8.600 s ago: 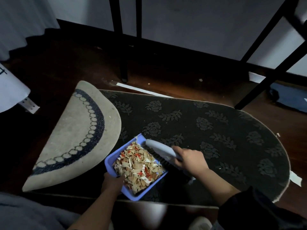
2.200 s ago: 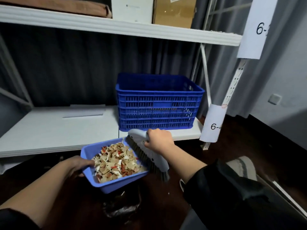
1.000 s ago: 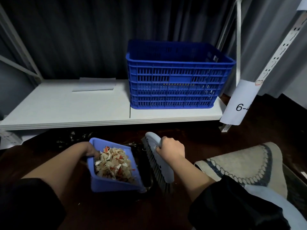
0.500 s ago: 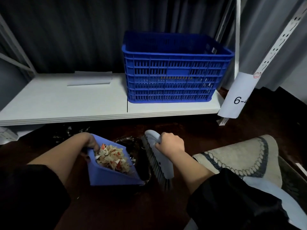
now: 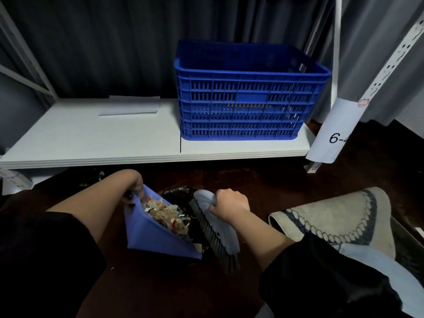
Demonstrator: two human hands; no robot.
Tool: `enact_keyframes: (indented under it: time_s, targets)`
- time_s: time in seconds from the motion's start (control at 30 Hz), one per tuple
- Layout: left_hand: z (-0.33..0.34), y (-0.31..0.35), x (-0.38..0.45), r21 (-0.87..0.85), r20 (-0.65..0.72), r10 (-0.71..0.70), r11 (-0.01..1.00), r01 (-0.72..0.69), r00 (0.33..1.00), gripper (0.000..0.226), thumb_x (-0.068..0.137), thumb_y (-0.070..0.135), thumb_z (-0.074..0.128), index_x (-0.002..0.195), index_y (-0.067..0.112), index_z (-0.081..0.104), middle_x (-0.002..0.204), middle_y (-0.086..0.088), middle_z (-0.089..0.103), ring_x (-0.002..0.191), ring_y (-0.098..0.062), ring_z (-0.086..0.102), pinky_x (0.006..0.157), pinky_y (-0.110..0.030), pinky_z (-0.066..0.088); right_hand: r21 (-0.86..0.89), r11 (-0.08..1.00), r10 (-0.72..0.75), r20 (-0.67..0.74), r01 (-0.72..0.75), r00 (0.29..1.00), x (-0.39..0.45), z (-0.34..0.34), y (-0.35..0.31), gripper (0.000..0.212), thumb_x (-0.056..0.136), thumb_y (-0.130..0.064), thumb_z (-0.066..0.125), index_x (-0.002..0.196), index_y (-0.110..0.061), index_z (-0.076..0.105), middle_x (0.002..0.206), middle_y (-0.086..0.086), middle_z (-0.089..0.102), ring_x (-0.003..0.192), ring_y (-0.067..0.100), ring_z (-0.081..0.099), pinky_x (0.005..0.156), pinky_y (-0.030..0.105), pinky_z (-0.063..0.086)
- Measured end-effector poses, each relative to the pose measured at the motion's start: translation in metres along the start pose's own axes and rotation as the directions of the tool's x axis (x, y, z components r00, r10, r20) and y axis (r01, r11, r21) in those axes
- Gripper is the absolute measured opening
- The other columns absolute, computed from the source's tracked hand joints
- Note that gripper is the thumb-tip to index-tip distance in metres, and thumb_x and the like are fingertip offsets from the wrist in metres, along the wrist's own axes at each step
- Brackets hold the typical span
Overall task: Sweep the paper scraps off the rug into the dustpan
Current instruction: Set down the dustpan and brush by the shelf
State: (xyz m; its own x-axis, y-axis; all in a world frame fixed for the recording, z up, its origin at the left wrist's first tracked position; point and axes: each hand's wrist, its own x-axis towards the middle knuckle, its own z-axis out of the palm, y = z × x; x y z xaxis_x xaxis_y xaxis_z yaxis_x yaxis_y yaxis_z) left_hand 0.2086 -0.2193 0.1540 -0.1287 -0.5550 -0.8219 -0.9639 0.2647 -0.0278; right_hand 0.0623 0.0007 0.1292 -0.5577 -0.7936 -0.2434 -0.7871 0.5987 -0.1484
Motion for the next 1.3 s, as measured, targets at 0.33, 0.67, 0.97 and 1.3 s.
enact_keyframes:
  time_s: [0.33, 0.67, 0.97, 1.3]
  targets:
    - [0.001, 0.01, 0.011, -0.033, 0.006, -0.078, 0.996, 0.078, 0.997, 0.039, 0.098, 0.019, 0.051, 0.064, 0.0, 0.047, 0.066, -0.01, 0.043, 0.034, -0.011, 0.042, 0.028, -0.013, 0.033, -0.004, 1.0, 0.008, 0.04, -0.008, 0.999, -0.001, 0.001, 0.001, 0.034, 0.091, -0.033, 0.053, 0.114, -0.008, 0.059, 0.116, 0.011, 0.062, 0.106, 0.032, 0.061, 0.072, 0.033, 0.04]
    - [-0.01, 0.011, 0.01, -0.046, 0.122, -0.094, 0.994, 0.101, 0.988, 0.031, 0.098, 0.011, 0.044, 0.07, -0.001, 0.05, 0.072, -0.009, 0.046, 0.059, -0.008, 0.041, 0.032, -0.011, 0.035, 0.0, 1.0, -0.007, 0.052, 0.007, 0.999, -0.001, -0.002, -0.001, 0.035, 0.092, -0.035, 0.052, 0.113, -0.008, 0.059, 0.116, 0.011, 0.062, 0.106, 0.032, 0.06, 0.073, 0.033, 0.04]
    - [-0.013, 0.017, 0.007, 0.019, 0.152, -0.136, 0.991, 0.135, 0.979, 0.03, 0.099, 0.014, 0.041, 0.079, -0.001, 0.057, 0.071, -0.013, 0.045, 0.058, -0.01, 0.039, 0.042, -0.016, 0.037, -0.005, 1.0, 0.0, 0.062, 0.001, 0.998, -0.001, -0.002, -0.001, 0.036, 0.091, -0.034, 0.053, 0.115, -0.008, 0.059, 0.118, 0.012, 0.061, 0.109, 0.032, 0.059, 0.078, 0.034, 0.045]
    - [-0.02, 0.025, 0.0, 0.006, 0.156, -0.207, 0.978, 0.209, 0.966, 0.063, 0.102, 0.015, 0.035, 0.06, -0.025, 0.058, 0.087, -0.018, 0.048, 0.059, -0.012, 0.033, 0.049, -0.019, 0.034, -0.002, 1.0, 0.008, 0.068, -0.008, 0.998, 0.0, -0.001, -0.001, 0.038, 0.091, -0.036, 0.055, 0.115, -0.006, 0.058, 0.116, 0.012, 0.062, 0.106, 0.032, 0.06, 0.076, 0.034, 0.045]
